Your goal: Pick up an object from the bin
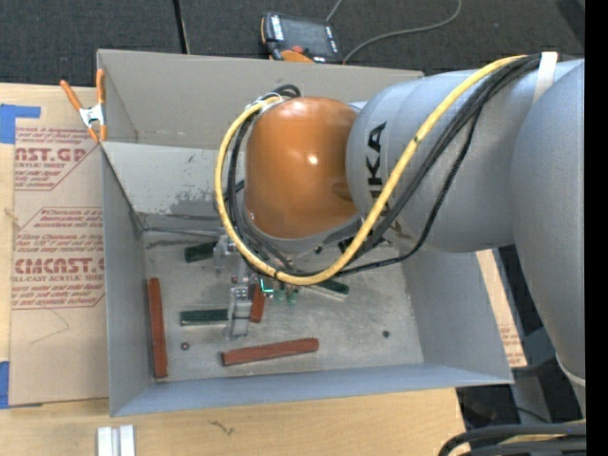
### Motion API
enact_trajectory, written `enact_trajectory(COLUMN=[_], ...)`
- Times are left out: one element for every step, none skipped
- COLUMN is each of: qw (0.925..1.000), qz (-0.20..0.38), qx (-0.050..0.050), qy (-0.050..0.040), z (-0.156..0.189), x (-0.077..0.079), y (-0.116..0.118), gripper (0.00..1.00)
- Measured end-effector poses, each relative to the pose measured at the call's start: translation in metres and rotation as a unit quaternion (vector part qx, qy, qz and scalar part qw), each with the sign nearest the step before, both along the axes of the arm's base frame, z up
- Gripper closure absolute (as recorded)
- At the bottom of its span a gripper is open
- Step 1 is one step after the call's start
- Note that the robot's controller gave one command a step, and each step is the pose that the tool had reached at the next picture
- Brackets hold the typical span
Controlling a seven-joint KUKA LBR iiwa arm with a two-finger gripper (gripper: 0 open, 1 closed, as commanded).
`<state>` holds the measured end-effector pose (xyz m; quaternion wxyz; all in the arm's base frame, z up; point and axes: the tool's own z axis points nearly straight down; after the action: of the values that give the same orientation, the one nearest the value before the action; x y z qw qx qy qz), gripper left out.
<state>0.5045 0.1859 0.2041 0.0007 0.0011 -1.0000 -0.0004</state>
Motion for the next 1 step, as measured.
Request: enact_trajectory(qw=[0.9999], qz=[0.017], qx=[-0.001], qy=[0.0020], z=[-0.1377], x=[0.0379], y=[0.0040], gripper=[0.00])
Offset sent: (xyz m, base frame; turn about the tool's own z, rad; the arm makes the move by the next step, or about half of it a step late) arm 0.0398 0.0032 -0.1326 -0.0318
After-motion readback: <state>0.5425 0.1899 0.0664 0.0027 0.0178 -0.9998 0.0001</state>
